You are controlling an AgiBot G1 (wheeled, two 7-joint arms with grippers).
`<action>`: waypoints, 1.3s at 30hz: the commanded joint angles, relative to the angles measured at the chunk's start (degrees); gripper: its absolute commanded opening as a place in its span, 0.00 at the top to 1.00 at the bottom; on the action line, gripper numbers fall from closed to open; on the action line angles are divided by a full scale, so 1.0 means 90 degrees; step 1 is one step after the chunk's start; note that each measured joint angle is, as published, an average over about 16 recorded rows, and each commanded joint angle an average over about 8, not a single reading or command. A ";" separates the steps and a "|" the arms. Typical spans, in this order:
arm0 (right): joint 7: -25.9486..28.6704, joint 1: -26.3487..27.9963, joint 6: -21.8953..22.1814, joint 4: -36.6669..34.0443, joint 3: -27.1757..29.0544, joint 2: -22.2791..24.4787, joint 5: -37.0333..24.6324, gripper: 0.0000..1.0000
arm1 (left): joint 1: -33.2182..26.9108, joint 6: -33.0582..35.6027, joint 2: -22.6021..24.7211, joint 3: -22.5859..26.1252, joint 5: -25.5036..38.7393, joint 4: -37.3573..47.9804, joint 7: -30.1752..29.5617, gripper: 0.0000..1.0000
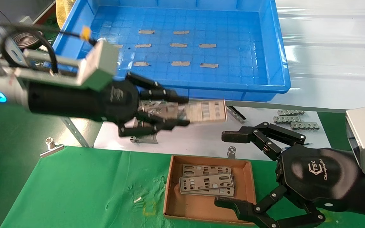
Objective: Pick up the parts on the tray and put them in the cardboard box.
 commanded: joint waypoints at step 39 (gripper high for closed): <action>0.0000 0.0000 0.0000 0.0000 -0.0001 0.0000 0.0001 0.00 | 0.1637 -0.1908 0.1789 0.0716 0.0732 0.1565 0.2353 0.00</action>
